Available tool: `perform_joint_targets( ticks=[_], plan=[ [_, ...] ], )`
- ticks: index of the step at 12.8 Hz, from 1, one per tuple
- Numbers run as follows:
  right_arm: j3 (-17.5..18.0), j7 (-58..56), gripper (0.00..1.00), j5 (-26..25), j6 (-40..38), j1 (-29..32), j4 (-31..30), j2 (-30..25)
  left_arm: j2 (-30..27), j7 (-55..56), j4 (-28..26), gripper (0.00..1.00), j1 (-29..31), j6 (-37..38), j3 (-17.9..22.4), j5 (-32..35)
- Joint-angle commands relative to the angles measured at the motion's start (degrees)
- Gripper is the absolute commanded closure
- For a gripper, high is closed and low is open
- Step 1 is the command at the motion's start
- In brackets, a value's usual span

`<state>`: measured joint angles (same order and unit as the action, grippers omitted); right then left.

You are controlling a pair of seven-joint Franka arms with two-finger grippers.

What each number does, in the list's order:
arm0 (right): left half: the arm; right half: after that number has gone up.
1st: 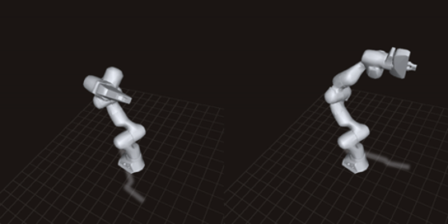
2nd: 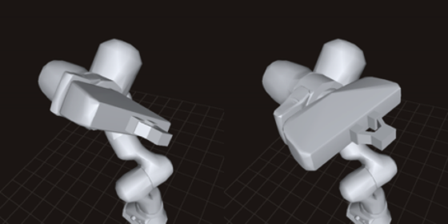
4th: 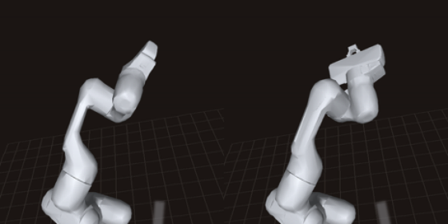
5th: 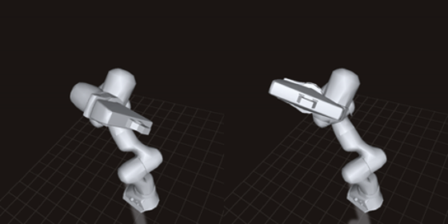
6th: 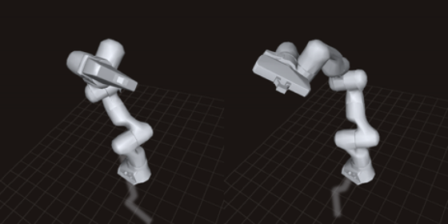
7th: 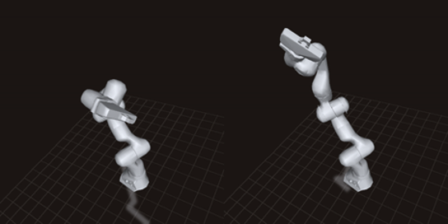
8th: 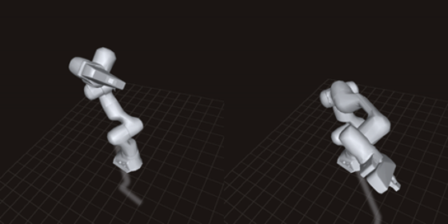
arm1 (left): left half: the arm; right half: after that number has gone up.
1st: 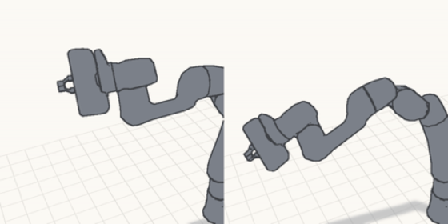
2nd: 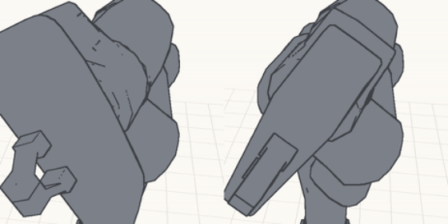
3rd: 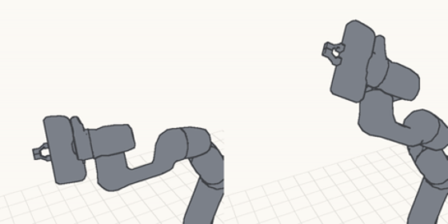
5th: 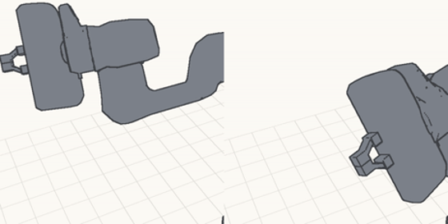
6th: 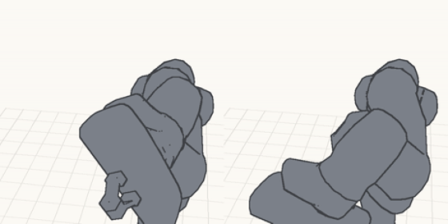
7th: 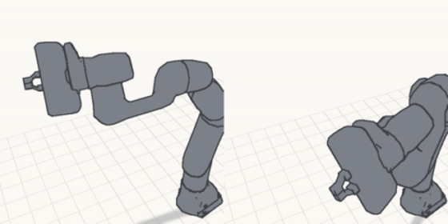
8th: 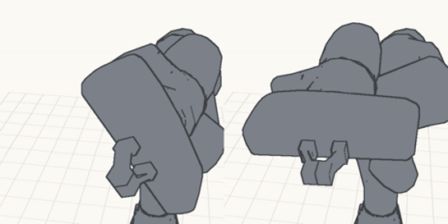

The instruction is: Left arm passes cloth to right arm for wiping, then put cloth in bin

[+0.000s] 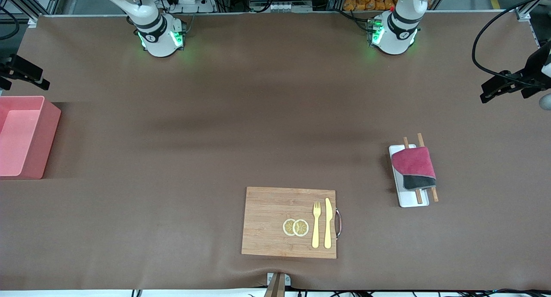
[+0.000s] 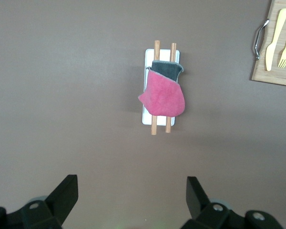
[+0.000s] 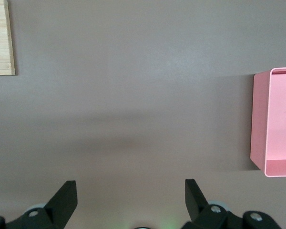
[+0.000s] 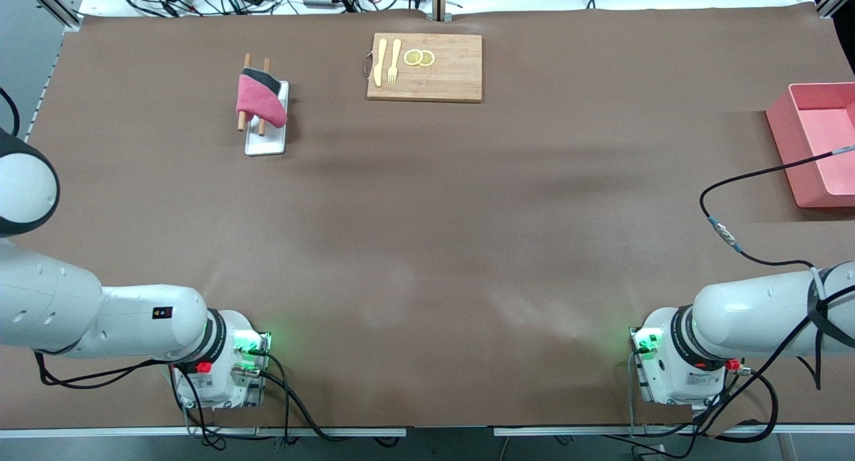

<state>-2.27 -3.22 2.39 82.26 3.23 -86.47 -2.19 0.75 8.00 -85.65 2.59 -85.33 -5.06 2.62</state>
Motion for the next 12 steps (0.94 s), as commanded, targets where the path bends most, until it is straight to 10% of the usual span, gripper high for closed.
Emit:
perform_joint_targets(
  ticks=[1, 5, 12],
  plan=[
    [0.07, 0.94, 0.0, 0.07, -0.08, -0.16, 0.34, -0.09, -0.49, -0.44, 0.31, 0.0, 0.14, 1.57, -0.3, 0.81],
    [0.07, 0.94, 0.0, 0.16, 0.01, -1.47, 0.25, 0.43, 0.65, -0.88, -1.53, 0.0, 0.14, -1.23, -0.3, 0.72],
    [0.16, 0.5, 0.0, 0.95, 1.85, -4.9, 2.97, 8.42, 2.05, -0.71, -20.15, 0.0, 1.37, -25.56, -0.22, 0.63]
  ],
)
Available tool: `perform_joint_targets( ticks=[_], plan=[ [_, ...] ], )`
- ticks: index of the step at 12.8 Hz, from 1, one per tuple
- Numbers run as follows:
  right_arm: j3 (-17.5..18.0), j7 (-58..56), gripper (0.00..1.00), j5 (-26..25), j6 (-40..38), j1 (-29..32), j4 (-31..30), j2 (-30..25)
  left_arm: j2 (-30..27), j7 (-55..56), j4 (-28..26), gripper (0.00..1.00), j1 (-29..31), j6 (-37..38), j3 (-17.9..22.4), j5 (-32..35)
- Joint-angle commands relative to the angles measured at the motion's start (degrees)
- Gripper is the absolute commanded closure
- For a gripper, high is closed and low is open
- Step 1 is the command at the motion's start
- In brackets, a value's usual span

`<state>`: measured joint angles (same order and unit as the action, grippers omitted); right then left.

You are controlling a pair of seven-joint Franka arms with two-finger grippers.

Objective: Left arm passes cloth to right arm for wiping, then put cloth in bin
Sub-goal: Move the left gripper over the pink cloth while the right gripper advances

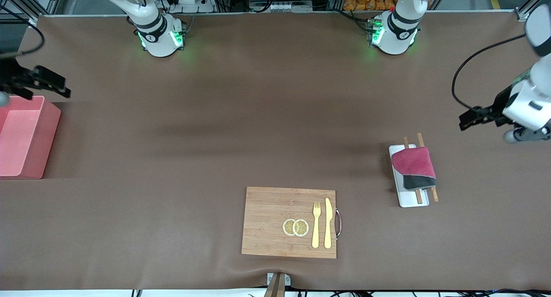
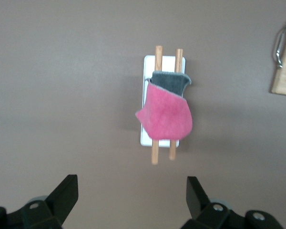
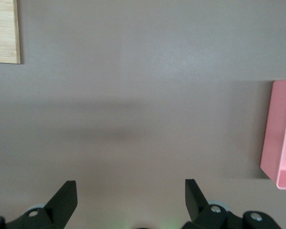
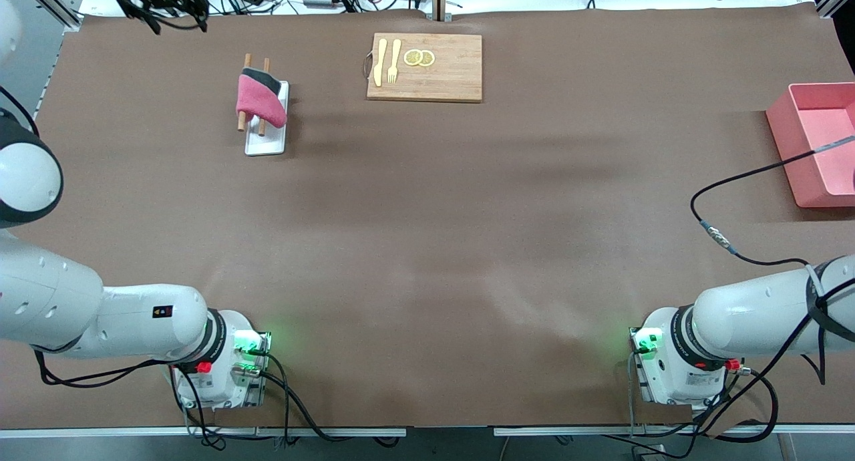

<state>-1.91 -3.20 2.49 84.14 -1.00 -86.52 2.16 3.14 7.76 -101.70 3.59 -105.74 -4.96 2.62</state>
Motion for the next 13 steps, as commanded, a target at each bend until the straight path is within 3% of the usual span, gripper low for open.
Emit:
perform_joint_targets(
  ticks=[1, 10, 13],
  plan=[
    [-0.2, 0.48, 0.0, 0.94, -0.03, -1.88, 3.63, 5.12, 0.9, -0.46, -4.81, 0.0, 0.27, -7.09, -0.4, 0.63],
    [-0.2, 0.92, 0.0, 1.03, 8.84, -7.69, 3.81, 13.22, 13.55, 0.5, -4.73, 0.34, -0.34, -17.39, -0.4, 0.72],
    [-0.29, 0.92, 0.0, 1.11, 8.94, -8.22, 3.81, 13.31, 15.93, 0.59, -4.64, 0.36, -0.52, -19.41, -0.49, 0.63]
  ],
)
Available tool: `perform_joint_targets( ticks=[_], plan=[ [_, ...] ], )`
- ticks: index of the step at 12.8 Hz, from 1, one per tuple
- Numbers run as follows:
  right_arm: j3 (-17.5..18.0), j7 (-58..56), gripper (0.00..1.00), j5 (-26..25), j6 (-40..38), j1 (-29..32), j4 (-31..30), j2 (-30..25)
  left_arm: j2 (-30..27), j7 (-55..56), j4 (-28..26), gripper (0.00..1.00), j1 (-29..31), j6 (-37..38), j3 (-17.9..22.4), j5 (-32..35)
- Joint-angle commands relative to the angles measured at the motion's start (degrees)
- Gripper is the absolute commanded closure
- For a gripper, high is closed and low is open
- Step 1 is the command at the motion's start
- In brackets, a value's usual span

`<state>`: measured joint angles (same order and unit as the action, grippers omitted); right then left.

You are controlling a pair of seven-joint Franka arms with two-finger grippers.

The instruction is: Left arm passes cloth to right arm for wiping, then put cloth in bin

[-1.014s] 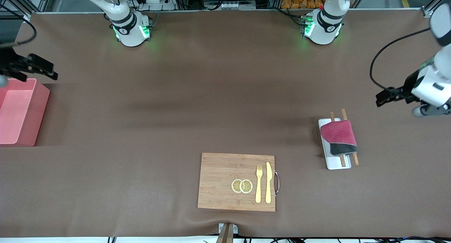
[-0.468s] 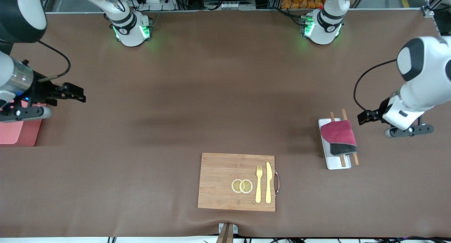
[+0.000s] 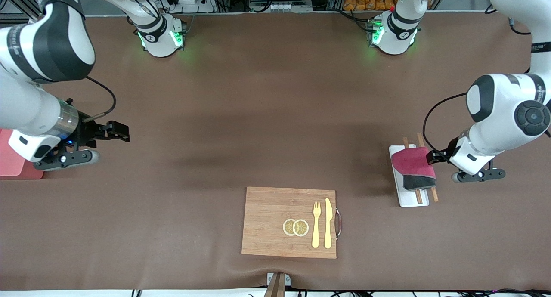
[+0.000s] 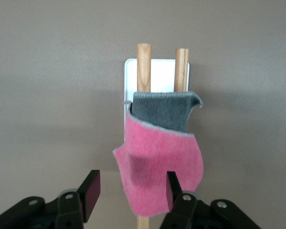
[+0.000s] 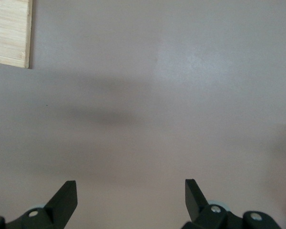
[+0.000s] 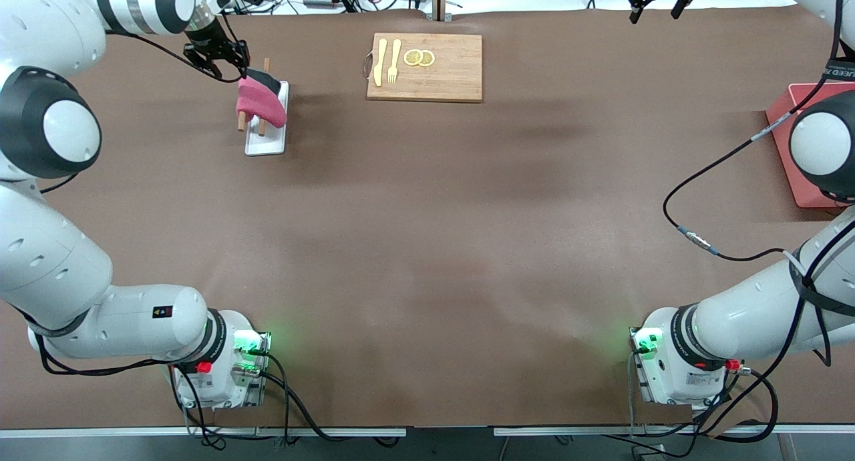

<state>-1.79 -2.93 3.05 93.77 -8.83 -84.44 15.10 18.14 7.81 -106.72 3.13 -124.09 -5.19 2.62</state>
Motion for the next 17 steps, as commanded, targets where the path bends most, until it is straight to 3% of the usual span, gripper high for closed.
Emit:
perform_joint_targets(
  ticks=[1, 8, 12, 13, 15, 17],
  plan=[
    [-0.4, 0.64, 0.0, 0.55, -0.34, -0.39, 1.73, 0.71, 1.37, 0.54, 0.38, 0.4, -0.06, -1.24, -0.26, 0.63],
    [-0.31, -0.15, 0.0, 0.55, 9.14, -1.97, 1.38, 5.11, 3.48, 0.54, 0.38, 0.48, 0.03, -2.65, -0.35, 0.63],
    [-0.4, 0.73, 0.0, 0.64, 7.31, -2.07, 0.33, 5.55, 3.57, 0.54, 0.46, 0.58, 0.03, -2.65, -0.35, 0.63],
    [-0.32, 0.73, 0.0, 2.21, 6.87, -1.89, -0.28, 5.64, 3.57, 0.54, 0.46, 0.59, 0.03, -2.65, -0.35, 0.72],
    [-0.67, 1.25, 0.0, 13.16, 5.73, 0.38, -1.08, 5.73, 3.65, 0.54, 0.46, 0.61, 0.03, -2.65, -0.35, 0.63],
    [-0.67, 5.01, 0.0, 19.95, 4.06, 1.28, -1.26, 5.99, 3.74, 0.54, 0.46, 0.64, 0.03, -2.65, -0.35, 0.72]
  ],
)
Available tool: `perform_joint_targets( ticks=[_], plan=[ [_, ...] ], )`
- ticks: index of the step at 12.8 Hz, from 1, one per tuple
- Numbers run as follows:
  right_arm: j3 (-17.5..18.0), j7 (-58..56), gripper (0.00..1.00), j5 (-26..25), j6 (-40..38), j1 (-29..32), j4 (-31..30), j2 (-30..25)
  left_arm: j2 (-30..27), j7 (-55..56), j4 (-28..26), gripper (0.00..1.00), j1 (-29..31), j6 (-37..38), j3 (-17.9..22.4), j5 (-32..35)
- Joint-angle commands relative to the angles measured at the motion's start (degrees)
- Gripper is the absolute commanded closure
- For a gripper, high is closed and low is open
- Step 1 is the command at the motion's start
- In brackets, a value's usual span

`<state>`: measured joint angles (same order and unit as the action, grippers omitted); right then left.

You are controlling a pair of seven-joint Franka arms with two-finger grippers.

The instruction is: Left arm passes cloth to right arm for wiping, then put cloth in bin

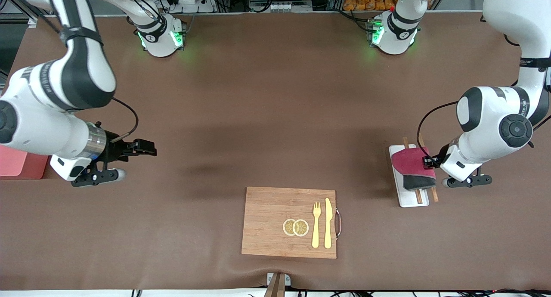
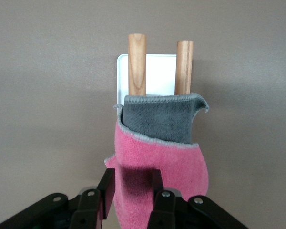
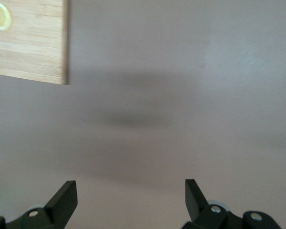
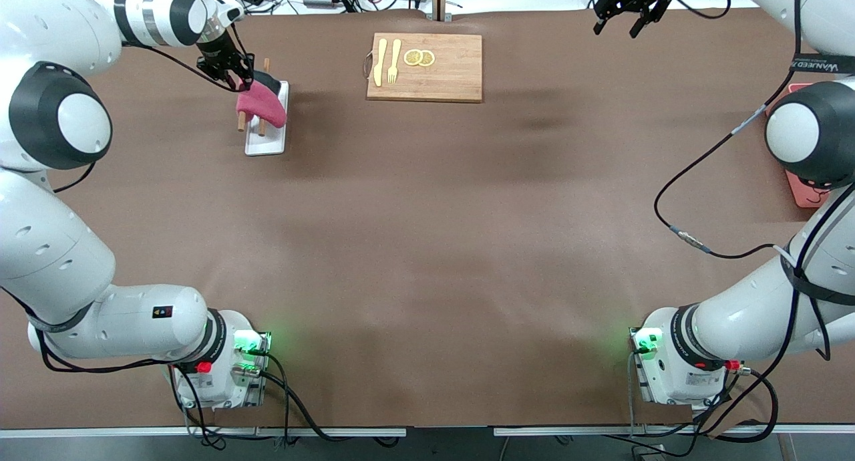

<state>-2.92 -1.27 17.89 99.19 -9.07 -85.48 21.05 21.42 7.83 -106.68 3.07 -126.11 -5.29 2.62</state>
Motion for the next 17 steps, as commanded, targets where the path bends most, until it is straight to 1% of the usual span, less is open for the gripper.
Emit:
perform_joint_targets(
  ticks=[1, 4, 5, 6, 7, 8, 9, 11, 14, 15, 17],
  plan=[
    [0.46, 7.47, 0.0, 5.74, -1.46, 0.9, -0.22, 0.04, 0.64, 0.52, 0.42, 0.65, 0.0, -0.63, -0.24, 0.72],
    [0.63, 18.38, 0.0, 5.93, -3.47, -0.34, -0.31, -0.48, 0.81, 0.52, 0.6, 0.72, 0.0, -0.63, -0.24, 0.63],
    [0.72, 19.37, 0.0, 6.88, -4.09, -0.43, -0.31, -0.57, 0.9, 0.52, 0.6, 0.72, 0.0, -0.63, -0.24, 0.63],
    [0.63, 20.68, 0.0, 9.42, -4.53, -0.34, -0.65, -0.66, 0.9, 0.52, 0.68, 0.75, 0.0, -0.63, -0.24, 0.72],
    [0.63, 23.39, 0.0, 12.31, -4.88, 0.1, -1.96, -0.92, 0.9, 0.52, 0.77, 0.82, -0.08, -0.63, -0.24, 0.63],
    [0.63, 25.25, 0.0, 14.86, -4.8, 0.1, -3.46, -1.53, 0.9, 0.52, 0.77, 0.87, -0.08, -0.63, -0.42, 0.72],
    [0.63, 26.05, 0.0, 15.85, -4.71, 0.01, -3.73, -1.8, 0.9, 0.52, 0.77, 0.92, -0.08, -0.63, -0.42, 0.72],
    [0.63, 28.42, 0.0, 16.03, -4.54, -0.6, -3.73, -1.98, 0.9, 0.52, 0.77, 1.0, -0.08, -0.63, -0.42, 0.72],
    [0.72, 30.71, 0.0, 16.3, -4.62, -1.48, -3.73, -2.16, 0.38, 0.43, 0.77, 1.0, -0.96, -0.45, -0.94, 0.72],
    [0.72, 33.15, 0.0, 16.91, -4.62, -2.0, -3.73, -2.16, -0.23, 0.35, 0.86, 1.0, -1.05, -0.19, -1.21, 0.72],
    [0.63, 38.69, 0.0, 19.63, -4.45, -1.66, -3.73, -2.16, -1.64, 0.87, 0.95, 1.0, -0.79, 0.08, -3.57, 0.63]
  ],
)
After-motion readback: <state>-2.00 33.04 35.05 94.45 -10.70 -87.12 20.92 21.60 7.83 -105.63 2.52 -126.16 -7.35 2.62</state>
